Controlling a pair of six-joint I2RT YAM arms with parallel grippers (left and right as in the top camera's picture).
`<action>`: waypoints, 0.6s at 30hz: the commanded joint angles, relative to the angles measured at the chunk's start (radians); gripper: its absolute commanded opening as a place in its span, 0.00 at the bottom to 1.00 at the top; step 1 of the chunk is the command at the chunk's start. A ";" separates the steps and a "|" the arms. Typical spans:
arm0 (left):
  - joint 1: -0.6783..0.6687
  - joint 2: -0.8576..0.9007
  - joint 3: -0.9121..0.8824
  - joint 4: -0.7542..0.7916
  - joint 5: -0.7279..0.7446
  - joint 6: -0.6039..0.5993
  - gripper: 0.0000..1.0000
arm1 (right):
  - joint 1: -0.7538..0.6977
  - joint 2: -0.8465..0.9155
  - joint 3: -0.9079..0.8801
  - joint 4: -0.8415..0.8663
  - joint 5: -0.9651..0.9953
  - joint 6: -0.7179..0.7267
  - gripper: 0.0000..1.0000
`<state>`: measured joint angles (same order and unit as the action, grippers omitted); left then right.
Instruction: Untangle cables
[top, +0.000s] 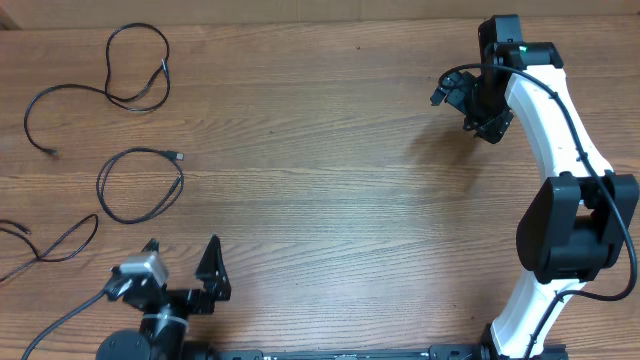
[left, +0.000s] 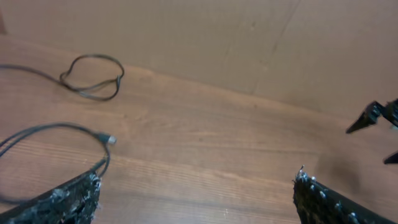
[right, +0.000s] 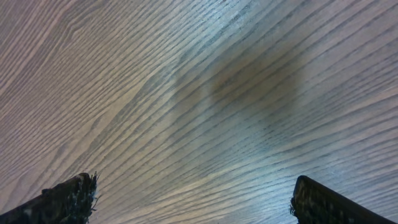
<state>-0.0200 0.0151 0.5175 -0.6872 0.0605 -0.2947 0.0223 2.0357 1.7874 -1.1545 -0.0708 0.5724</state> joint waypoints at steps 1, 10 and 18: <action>-0.007 -0.011 -0.088 0.083 0.011 0.026 1.00 | 0.005 -0.015 -0.003 0.002 0.009 0.002 1.00; -0.007 -0.011 -0.232 0.175 -0.021 0.026 1.00 | 0.005 -0.015 -0.003 0.002 0.009 0.002 1.00; -0.007 -0.012 -0.352 0.340 -0.033 0.026 1.00 | 0.005 -0.015 -0.003 0.002 0.009 0.002 1.00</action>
<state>-0.0200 0.0151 0.2157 -0.3985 0.0444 -0.2844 0.0223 2.0357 1.7874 -1.1538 -0.0708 0.5724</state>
